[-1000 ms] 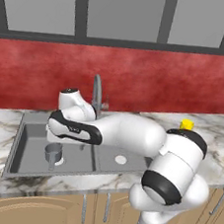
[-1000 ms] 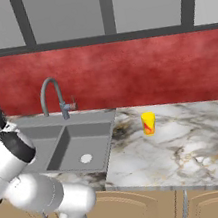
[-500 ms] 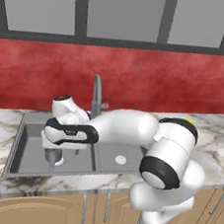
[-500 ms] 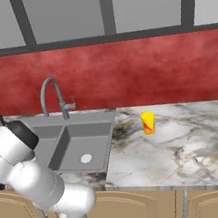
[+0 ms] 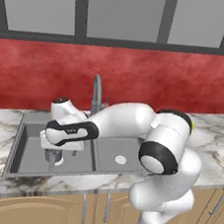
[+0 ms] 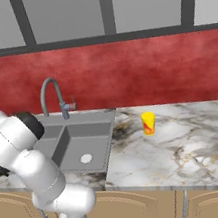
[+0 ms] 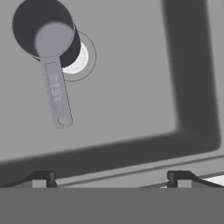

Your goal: Move any existing items from the left basin to the right basin for drying. Then move the cup from the counter to the left basin of the sink for washing.

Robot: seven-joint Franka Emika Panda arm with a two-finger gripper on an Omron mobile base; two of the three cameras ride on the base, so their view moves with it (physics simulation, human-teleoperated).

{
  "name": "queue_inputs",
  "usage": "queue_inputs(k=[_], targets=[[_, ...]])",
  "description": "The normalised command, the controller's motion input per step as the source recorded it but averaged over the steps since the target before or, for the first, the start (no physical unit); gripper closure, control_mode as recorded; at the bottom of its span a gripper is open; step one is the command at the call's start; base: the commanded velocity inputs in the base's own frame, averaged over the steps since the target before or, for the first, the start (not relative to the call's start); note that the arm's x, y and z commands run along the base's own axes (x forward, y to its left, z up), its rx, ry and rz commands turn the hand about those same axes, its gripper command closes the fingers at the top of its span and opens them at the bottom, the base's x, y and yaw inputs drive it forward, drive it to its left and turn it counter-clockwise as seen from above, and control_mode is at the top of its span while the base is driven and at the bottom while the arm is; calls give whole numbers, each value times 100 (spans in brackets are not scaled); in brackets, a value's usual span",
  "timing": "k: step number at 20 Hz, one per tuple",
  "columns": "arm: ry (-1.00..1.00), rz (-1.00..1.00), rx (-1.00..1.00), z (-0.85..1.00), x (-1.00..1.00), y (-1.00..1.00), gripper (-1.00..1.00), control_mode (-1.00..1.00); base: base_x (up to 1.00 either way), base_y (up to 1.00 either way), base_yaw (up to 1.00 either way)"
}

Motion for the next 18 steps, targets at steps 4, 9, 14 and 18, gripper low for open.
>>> queue_inputs(k=[4,9,14,18], targets=[[0,-3,0,-22,21,17,-100,-100,0,0,0],[1,-3,0,-23,20,24,-100,-100,0,0,0],[0,-1,0,-20,16,24,-100,-100,0,0,0],[0,-1,0,-18,13,17,-100,-100,0,0,0]])
